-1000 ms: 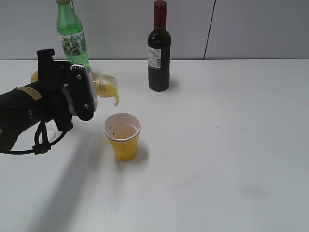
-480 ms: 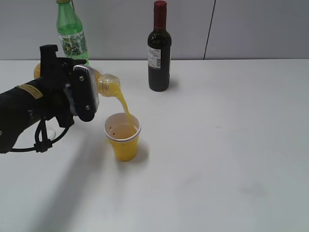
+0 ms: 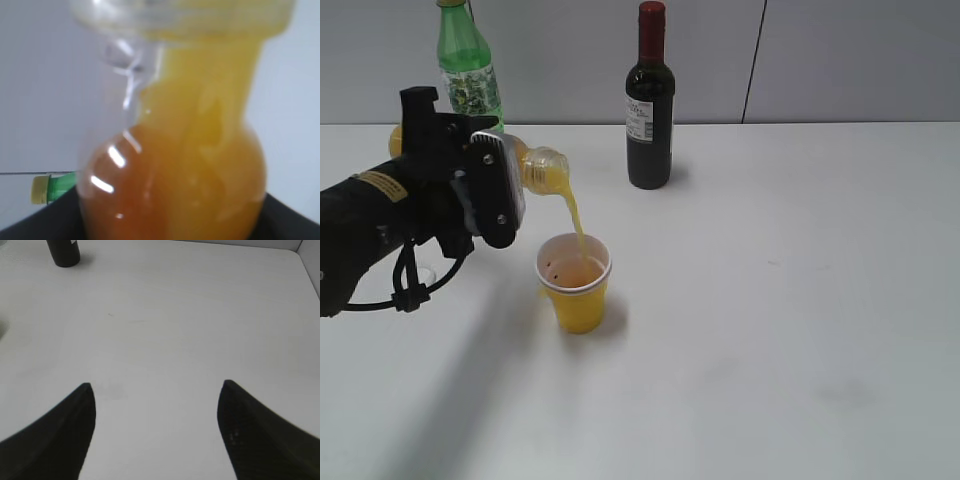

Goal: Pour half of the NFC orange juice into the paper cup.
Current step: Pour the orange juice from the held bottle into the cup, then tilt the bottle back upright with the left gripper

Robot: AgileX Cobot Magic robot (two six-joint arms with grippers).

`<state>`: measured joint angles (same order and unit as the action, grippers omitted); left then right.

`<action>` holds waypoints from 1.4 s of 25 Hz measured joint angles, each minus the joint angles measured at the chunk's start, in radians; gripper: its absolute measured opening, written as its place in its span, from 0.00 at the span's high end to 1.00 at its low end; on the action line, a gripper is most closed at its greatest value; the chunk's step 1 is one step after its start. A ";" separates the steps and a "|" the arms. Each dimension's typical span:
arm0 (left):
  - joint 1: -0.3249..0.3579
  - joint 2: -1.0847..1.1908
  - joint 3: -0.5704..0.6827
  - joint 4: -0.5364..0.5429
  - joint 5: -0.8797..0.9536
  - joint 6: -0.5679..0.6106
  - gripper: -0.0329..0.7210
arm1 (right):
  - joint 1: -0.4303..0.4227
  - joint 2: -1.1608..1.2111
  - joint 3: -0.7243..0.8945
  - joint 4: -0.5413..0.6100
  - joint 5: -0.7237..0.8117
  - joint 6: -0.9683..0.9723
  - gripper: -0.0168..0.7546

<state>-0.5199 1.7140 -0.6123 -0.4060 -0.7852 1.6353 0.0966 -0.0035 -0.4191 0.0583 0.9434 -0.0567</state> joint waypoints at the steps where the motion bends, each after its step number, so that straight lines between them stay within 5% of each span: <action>1: 0.000 0.000 0.000 0.001 -0.002 0.000 0.33 | 0.000 0.000 0.000 0.001 0.000 0.000 0.24; 35: 0.000 0.000 0.000 0.001 -0.005 0.028 0.33 | 0.000 0.000 0.000 0.001 0.000 0.000 0.24</action>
<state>-0.5199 1.7140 -0.6123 -0.4050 -0.7907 1.6632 0.0966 -0.0035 -0.4191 0.0592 0.9434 -0.0569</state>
